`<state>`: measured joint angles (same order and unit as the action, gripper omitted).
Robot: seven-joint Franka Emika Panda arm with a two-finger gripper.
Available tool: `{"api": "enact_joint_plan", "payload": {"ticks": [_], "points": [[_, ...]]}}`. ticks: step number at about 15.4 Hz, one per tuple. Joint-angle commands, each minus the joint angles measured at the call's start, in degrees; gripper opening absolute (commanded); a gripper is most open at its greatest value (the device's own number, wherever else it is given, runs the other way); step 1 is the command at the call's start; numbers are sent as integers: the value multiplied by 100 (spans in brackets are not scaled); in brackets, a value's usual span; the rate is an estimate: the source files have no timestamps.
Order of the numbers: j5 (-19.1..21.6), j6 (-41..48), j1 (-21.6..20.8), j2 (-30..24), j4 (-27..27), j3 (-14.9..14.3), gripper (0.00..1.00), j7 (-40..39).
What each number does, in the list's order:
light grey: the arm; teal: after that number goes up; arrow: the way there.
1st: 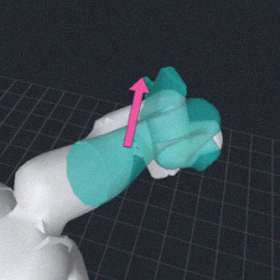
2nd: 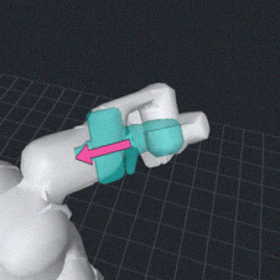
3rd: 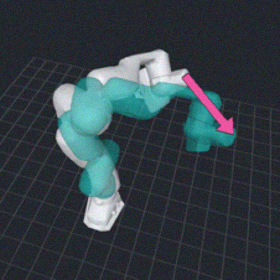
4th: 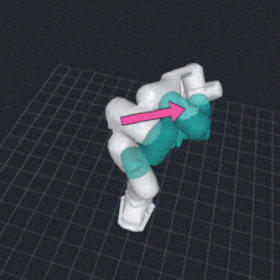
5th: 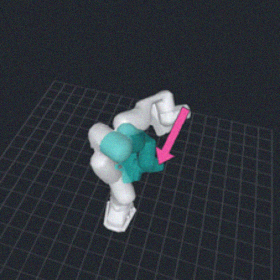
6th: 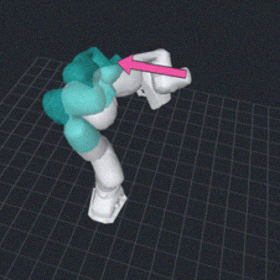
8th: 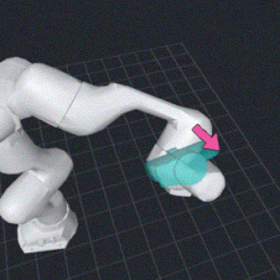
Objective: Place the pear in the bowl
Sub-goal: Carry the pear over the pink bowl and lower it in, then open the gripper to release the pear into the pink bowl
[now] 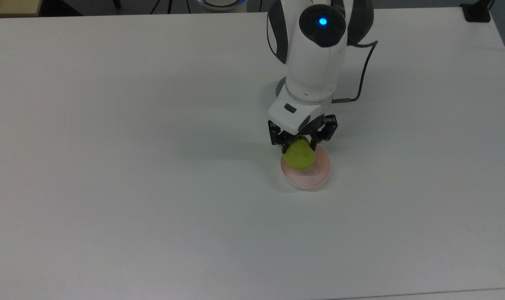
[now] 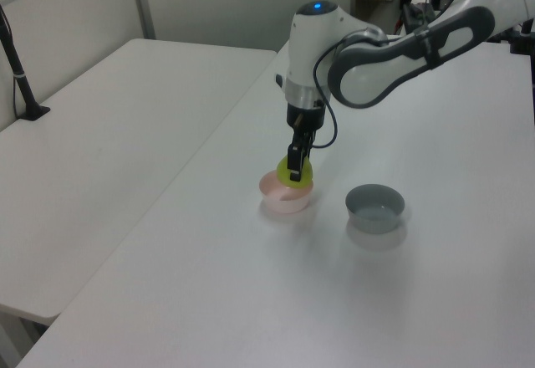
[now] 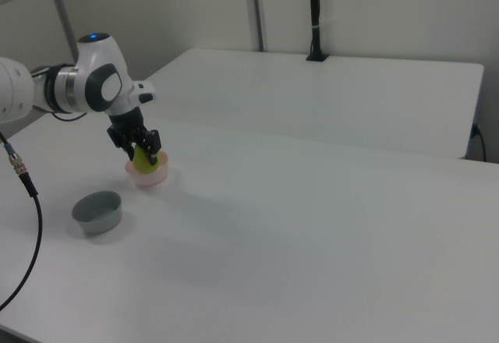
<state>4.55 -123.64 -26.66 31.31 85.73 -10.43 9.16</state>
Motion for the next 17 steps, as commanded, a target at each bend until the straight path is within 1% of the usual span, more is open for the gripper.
{"api": "enact_joint_plan", "payload": {"ticks": [1,2,3,4,5,6,7,14,17], "points": [[143,-160,-85,139,-144,-99,18,147],[143,-160,-85,139,-144,-99,18,156],[143,-169,-85,130,-144,-99,24,156],[143,-169,-76,139,-144,-99,49,165],[143,-169,-76,139,-135,-99,67,156],[134,-169,-76,130,-135,-99,88,147],[117,-169,-85,130,-126,-99,100,139],[160,-117,-50,-10,-117,-99,100,156],[152,93,38,-694,189,-99,100,112]]}}
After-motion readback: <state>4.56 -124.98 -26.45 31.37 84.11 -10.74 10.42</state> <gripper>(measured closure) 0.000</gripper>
